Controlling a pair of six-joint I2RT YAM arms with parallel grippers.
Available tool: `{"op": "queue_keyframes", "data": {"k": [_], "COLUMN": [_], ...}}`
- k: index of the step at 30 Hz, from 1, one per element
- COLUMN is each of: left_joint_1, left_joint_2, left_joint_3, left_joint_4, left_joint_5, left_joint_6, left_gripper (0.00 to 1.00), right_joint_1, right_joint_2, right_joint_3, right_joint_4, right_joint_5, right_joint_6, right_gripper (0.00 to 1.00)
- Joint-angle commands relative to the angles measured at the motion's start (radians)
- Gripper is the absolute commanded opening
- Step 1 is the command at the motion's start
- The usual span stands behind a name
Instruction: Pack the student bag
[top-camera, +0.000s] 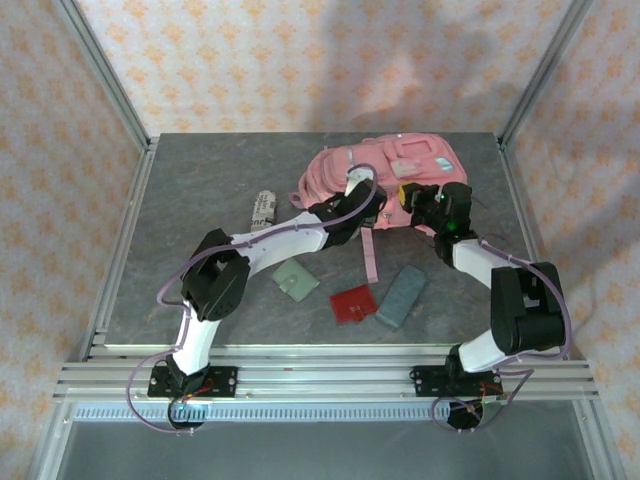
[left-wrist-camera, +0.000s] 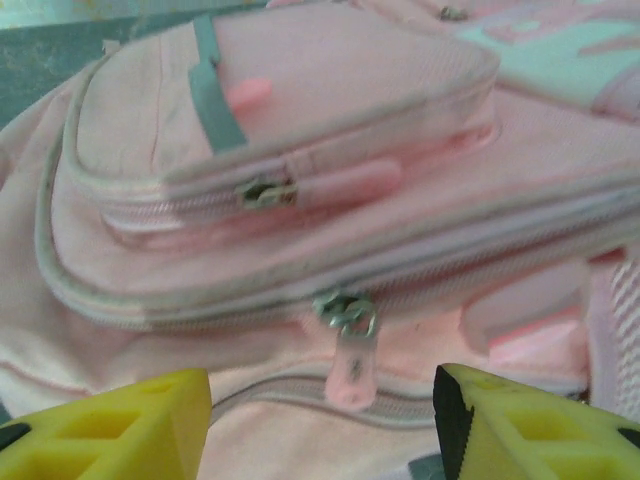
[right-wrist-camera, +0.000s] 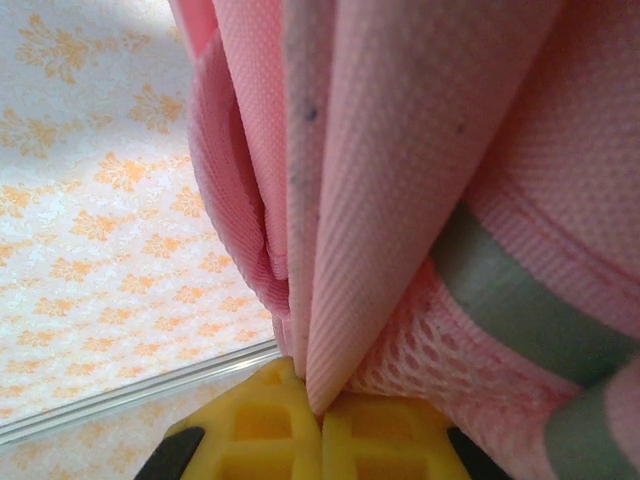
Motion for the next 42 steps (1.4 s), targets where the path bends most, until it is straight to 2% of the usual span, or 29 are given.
{"op": "queue_keyframes", "data": {"k": [1,8,11,13,15,17,18,25,35,42], "left_joint_1": [0.005,0.024,0.034,0.048,0.059,0.067,0.073,0.115,0.232,0.239], "left_joint_2": [0.055,0.135,0.134,0.121,0.103,0.078,0.066,-0.023,-0.165,-0.162], "left_joint_3": [0.057,0.146,0.134,0.112,0.082,0.044,0.024,-0.086,-0.279,-0.265], "left_joint_4": [-0.003,-0.019,-0.007,0.003,0.016,0.036,0.051,0.068,0.033,-0.089], "left_joint_5": [-0.050,-0.042,-0.052,-0.048,-0.043,-0.030,-0.015,0.008,0.044,0.211], "left_joint_6": [0.039,0.063,0.073,0.071,0.069,0.074,0.081,0.113,0.113,0.152], "left_gripper": [0.64,0.58,0.39,0.22,0.11,0.06,0.00,0.00,0.00,0.00], "right_joint_1": [0.019,0.023,0.024,0.021,0.020,0.017,0.014,-0.007,-0.061,-0.072], "right_joint_2": [-0.079,-0.094,-0.103,-0.105,-0.107,-0.106,-0.105,-0.116,-0.156,-0.095], "right_joint_3": [0.060,0.072,0.085,0.088,0.090,0.088,0.088,0.049,-0.032,0.000], "right_joint_4": [0.176,0.176,0.163,0.163,0.164,0.164,0.165,0.156,0.118,-0.003], "right_joint_5": [-0.034,-0.039,-0.040,-0.040,-0.040,-0.039,-0.039,-0.032,-0.034,-0.034], "right_joint_6": [-0.002,0.006,0.002,0.003,0.003,0.003,0.003,-0.012,-0.046,-0.147], "right_gripper": [0.00,0.00,0.00,0.00,0.00,0.00,0.00,0.00,0.00,0.00]}}
